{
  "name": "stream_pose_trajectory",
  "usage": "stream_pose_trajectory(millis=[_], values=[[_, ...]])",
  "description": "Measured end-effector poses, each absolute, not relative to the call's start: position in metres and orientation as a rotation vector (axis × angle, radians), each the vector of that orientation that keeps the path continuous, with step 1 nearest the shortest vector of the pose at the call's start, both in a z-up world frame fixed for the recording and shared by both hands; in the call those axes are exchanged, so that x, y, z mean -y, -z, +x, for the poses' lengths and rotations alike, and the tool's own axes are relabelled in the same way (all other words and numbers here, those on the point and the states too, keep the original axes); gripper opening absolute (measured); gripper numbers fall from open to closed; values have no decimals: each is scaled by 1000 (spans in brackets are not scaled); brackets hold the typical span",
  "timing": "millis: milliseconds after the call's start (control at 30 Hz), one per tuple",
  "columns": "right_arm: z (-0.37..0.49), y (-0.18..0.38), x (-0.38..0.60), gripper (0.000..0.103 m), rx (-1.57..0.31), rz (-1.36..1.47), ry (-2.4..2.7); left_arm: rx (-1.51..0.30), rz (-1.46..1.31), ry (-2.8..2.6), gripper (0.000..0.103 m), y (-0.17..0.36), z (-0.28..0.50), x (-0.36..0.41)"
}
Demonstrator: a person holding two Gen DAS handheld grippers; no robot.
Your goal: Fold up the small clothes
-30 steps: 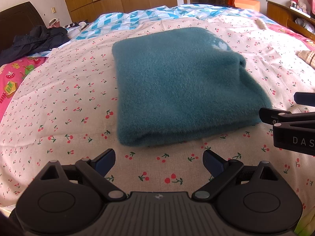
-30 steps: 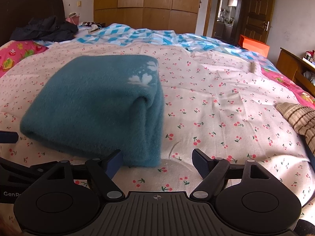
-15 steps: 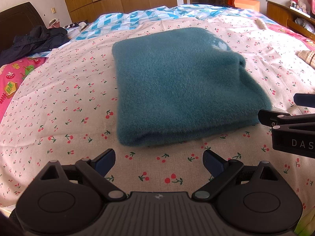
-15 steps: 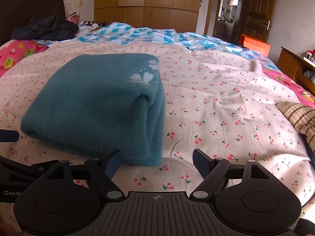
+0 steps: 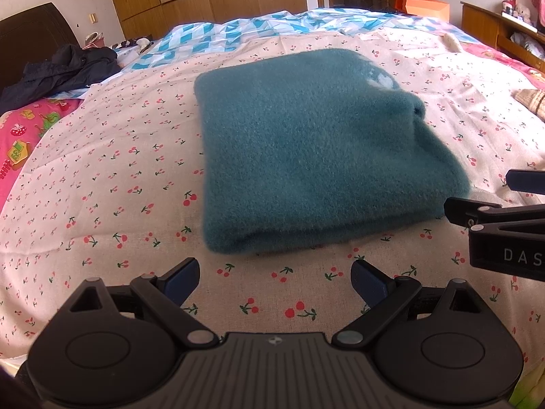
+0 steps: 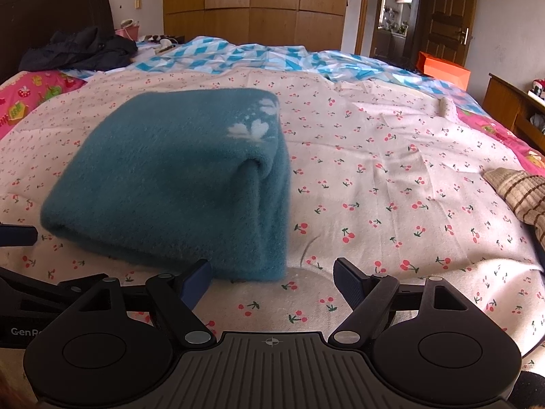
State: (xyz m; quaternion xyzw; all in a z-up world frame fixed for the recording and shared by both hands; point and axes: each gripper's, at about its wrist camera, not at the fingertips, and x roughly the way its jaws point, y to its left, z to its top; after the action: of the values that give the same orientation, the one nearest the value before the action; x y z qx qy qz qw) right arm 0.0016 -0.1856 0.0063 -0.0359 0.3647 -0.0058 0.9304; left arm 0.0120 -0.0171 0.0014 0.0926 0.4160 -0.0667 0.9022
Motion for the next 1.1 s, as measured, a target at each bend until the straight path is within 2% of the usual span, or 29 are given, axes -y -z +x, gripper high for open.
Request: stream_pose_trajectory(millis=[1100], values=[[-1,-4,180,82,-776,-54,-7,-867,153,133,100,-5,14,12]])
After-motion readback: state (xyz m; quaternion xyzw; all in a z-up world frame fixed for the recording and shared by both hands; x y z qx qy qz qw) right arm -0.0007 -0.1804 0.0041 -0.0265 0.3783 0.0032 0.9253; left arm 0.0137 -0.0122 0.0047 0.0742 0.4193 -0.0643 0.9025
